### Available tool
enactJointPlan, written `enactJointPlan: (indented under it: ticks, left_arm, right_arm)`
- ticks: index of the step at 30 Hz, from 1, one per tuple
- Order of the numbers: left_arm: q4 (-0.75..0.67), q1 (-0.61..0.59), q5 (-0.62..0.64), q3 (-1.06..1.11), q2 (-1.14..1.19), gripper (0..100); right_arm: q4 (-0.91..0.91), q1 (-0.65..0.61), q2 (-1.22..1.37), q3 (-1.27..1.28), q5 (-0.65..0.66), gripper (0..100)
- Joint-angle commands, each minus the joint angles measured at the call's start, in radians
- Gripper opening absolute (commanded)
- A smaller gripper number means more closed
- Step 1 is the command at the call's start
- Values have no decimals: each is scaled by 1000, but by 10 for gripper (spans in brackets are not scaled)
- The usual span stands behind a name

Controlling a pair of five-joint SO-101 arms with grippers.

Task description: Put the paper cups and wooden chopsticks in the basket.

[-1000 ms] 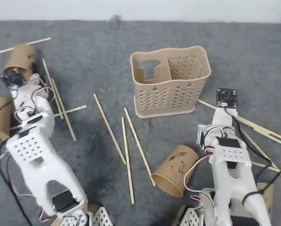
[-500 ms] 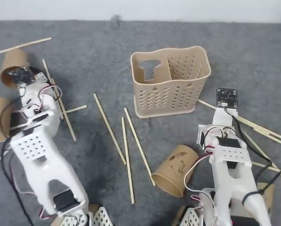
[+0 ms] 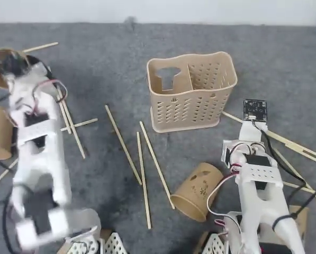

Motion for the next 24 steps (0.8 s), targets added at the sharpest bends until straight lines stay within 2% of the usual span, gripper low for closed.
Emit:
enactJointPlan:
  ticks: [1, 7, 11, 17, 24]
  left_arm:
    - [493, 54, 8, -170, -230, 12]
    - [942, 129, 3, -466, -258, 12]
    - [1165, 126, -12, -601, -196, 12]
    - [1333, 61, -201, -685, -17, 13]
    - [1476, -35, -308, -739, 195, 13]
  right_arm:
    - [5, -2, -35, -6, -5, 75]
    - [5, -1, -35, -5, -5, 75]
    - [5, -1, -35, -5, -5, 75]
    - [5, -1, -35, -5, -5, 75]
    - [5, -1, -33, -3, -5, 75]
